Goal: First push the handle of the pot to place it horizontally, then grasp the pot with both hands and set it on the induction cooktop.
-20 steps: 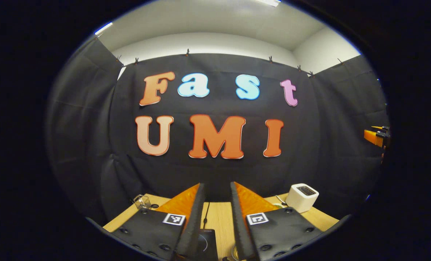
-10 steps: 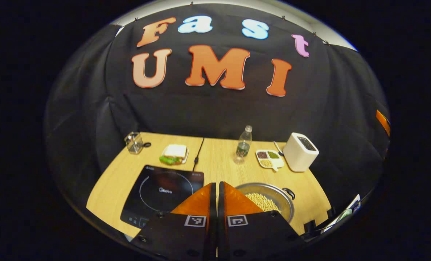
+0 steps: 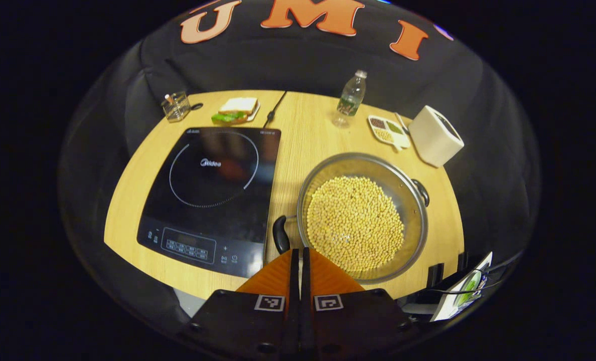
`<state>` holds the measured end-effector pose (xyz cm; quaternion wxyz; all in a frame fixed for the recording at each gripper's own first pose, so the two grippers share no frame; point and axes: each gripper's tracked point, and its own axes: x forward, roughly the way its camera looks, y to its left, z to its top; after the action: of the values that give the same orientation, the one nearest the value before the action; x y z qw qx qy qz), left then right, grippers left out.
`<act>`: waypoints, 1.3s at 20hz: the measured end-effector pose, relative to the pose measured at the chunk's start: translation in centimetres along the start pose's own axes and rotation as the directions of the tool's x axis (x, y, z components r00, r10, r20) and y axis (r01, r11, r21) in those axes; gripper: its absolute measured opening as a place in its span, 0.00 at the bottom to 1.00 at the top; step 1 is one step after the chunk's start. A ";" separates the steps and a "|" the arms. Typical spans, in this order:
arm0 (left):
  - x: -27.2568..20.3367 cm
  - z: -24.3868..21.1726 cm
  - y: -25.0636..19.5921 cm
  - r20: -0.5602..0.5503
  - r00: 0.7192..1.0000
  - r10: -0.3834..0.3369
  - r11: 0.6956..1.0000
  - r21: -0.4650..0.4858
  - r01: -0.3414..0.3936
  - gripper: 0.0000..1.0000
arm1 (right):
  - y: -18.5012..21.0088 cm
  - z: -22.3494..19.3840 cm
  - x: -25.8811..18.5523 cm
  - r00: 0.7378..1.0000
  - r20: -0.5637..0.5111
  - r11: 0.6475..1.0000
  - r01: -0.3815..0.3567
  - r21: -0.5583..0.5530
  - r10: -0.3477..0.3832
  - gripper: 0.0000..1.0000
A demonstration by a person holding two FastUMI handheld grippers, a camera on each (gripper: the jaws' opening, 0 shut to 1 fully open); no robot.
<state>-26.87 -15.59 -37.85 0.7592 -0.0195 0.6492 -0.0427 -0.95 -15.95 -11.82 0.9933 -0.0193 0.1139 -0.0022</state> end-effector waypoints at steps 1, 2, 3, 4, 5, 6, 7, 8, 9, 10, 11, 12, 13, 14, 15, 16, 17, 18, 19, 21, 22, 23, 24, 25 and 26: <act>0.6 -0.8 0.2 -0.036 0.999 0.000 1.000 -0.007 0.000 0.08 | -0.4 -0.2 -0.3 1.000 -0.007 1.000 0.017 0.004 -0.017 0.95; 1.2 -1.7 0.2 -0.077 0.997 -0.003 1.000 -0.019 0.002 0.08 | -0.7 -0.4 -0.6 0.999 -0.015 0.999 0.034 0.006 -0.034 0.95; 1.7 -2.3 0.3 -0.117 0.993 -0.010 0.999 -0.035 0.006 0.08 | -0.9 -0.6 -0.9 0.999 -0.022 0.999 0.049 0.008 -0.049 0.95; 2.2 -3.2 0.4 -0.156 0.988 -0.017 0.999 -0.049 0.010 0.10 | -1.1 -0.6 -1.3 0.998 -0.024 0.998 0.063 0.008 -0.063 0.95; 2.6 -3.8 0.6 -0.190 0.981 -0.024 0.998 -0.063 0.012 0.08 | -1.4 -0.8 -1.7 0.996 -0.027 0.997 0.080 0.008 -0.079 0.95; 3.0 -4.3 0.6 -0.219 0.975 -0.031 0.997 -0.073 0.015 0.08 | -1.7 -0.8 -2.0 0.995 -0.032 0.995 0.097 0.012 -0.097 0.95; 3.3 -4.8 0.6 -0.245 0.969 -0.040 0.996 -0.083 0.020 0.08 | -1.8 -0.8 -2.2 0.993 -0.036 0.993 0.115 0.017 -0.114 0.95; 3.7 -5.3 0.9 -0.271 0.962 -0.040 0.996 -0.090 0.016 0.08 | -1.9 -0.9 -2.3 0.991 -0.040 0.991 0.130 0.021 -0.129 0.95; 4.0 -5.7 1.1 -0.294 0.955 -0.038 0.996 -0.094 0.011 0.08 | -2.0 -1.1 -2.6 0.989 -0.043 0.989 0.144 0.021 -0.143 0.95; 4.4 -6.2 1.3 -0.312 0.949 -0.036 0.995 -0.098 0.006 0.08 | -2.0 -1.2 -2.7 0.987 -0.048 0.988 0.156 0.019 -0.155 0.95; 4.7 -6.3 1.3 -0.326 0.944 -0.046 0.994 -0.113 0.009 0.08 | -1.9 -1.4 -2.9 0.985 -0.053 0.986 0.164 0.018 -0.163 0.95; 4.9 -6.6 1.1 -0.341 0.938 -0.058 0.991 -0.130 0.014 0.08 | -1.7 -1.6 -3.0 0.984 -0.059 0.985 0.170 0.017 -0.168 0.95; 5.0 -6.6 1.0 -0.351 0.934 -0.065 0.990 -0.142 0.016 0.08 | -1.5 -1.8 -3.2 0.983 -0.065 0.985 0.174 0.014 -0.173 0.95; 5.3 -6.4 0.9 -0.352 0.934 -0.067 0.989 -0.146 0.015 0.08 | -1.3 -1.9 -3.4 0.982 -0.071 0.984 0.178 0.010 -0.177 0.95; 5.5 -6.1 0.9 -0.353 0.933 -0.064 0.989 -0.144 0.013 0.08 | -1.3 -2.0 -3.4 0.980 -0.076 0.983 0.184 0.005 -0.184 0.95; 5.6 -6.1 0.7 -0.358 0.931 -0.064 0.989 -0.145 0.012 0.08 | -1.1 -2.1 -3.5 0.979 -0.082 0.982 0.189 0.000 -0.189 0.95; 5.8 -6.0 0.4 -0.368 0.927 -0.067 0.988 -0.151 0.012 0.08 | -1.0 -2.1 -3.8 0.977 -0.086 0.981 0.193 -0.004 -0.193 0.95; 6.0 -6.0 0.3 -0.378 0.923 -0.071 0.988 -0.155 0.012 0.08 | -0.9 -2.1 -4.0 0.976 -0.089 0.980 0.198 -0.007 -0.198 0.95; 6.1 -5.9 0.2 -0.386 0.920 -0.072 0.988 -0.155 0.012 0.08 | -0.7 -2.3 -4.3 0.975 -0.093 0.979 0.202 -0.011 -0.202 0.95; 6.5 -5.5 0.1 -0.389 0.919 -0.066 0.990 -0.142 0.011 0.08 | -0.6 -2.5 -4.8 0.971 -0.103 0.977 0.214 -0.018 -0.215 0.95; 6.7 -5.0 0.2 -0.385 0.921 -0.060 0.991 -0.132 0.009 0.08 | -0.6 -2.6 -4.9 0.969 -0.109 0.976 0.219 -0.019 -0.220 0.95; 6.8 -4.6 0.2 -0.381 0.923 -0.056 0.993 -0.122 0.010 0.08 | -0.5 -2.7 -5.0 0.968 -0.114 0.974 0.224 -0.018 -0.224 0.95; 7.0 -4.5 0.2 -0.378 0.924 -0.053 0.994 -0.112 0.012 0.08 | -0.3 -2.8 -5.1 0.966 -0.120 0.974 0.227 -0.016 -0.227 0.95; 7.0 -4.3 0.3 -0.382 0.923 -0.048 0.995 -0.101 0.010 0.08 | -0.2 -2.9 -5.2 0.965 -0.123 0.973 0.230 -0.015 -0.230 0.95; 7.1 -4.2 0.3 -0.381 0.924 -0.043 0.996 -0.089 0.010 0.08 | 0.0 -3.0 -5.3 0.965 -0.127 0.973 0.231 -0.014 -0.231 0.95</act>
<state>-29.95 -15.82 -45.57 0.6160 -0.0518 0.7856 -0.0282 -6.83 -16.01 -13.56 0.9769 -0.0319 0.1743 -0.1193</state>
